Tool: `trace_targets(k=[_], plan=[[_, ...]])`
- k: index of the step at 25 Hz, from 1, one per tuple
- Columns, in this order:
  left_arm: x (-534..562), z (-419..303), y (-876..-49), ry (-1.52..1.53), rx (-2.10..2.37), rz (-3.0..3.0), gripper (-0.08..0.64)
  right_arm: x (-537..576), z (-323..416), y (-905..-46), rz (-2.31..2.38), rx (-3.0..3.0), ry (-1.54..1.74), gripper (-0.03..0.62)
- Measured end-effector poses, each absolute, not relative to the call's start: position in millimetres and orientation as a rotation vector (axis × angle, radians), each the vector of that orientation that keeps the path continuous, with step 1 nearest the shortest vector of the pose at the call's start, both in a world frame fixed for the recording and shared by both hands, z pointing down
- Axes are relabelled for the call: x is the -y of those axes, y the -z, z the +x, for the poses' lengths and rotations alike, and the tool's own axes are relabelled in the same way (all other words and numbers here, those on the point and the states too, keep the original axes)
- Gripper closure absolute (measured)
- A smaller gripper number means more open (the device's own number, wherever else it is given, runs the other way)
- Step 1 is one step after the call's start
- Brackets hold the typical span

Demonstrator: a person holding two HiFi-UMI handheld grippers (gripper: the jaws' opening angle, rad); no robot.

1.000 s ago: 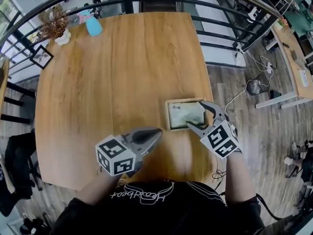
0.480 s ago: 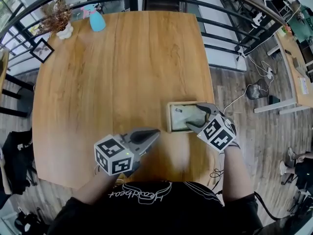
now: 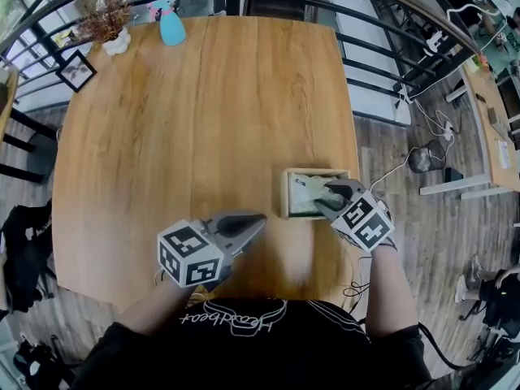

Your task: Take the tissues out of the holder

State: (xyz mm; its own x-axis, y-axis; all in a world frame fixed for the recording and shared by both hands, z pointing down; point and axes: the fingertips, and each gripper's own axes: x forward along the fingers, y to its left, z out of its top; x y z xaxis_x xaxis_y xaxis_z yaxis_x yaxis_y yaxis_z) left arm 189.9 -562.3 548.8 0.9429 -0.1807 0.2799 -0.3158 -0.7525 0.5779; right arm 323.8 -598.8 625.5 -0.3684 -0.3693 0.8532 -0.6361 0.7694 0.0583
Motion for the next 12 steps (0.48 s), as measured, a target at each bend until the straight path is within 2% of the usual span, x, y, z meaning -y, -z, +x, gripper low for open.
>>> trace_targets(k=[12], plan=[[555, 175, -547, -0.254, 0.359, 2.454, 0.546, 592, 314, -616, 0.858, 1.977, -0.297, 0.503]])
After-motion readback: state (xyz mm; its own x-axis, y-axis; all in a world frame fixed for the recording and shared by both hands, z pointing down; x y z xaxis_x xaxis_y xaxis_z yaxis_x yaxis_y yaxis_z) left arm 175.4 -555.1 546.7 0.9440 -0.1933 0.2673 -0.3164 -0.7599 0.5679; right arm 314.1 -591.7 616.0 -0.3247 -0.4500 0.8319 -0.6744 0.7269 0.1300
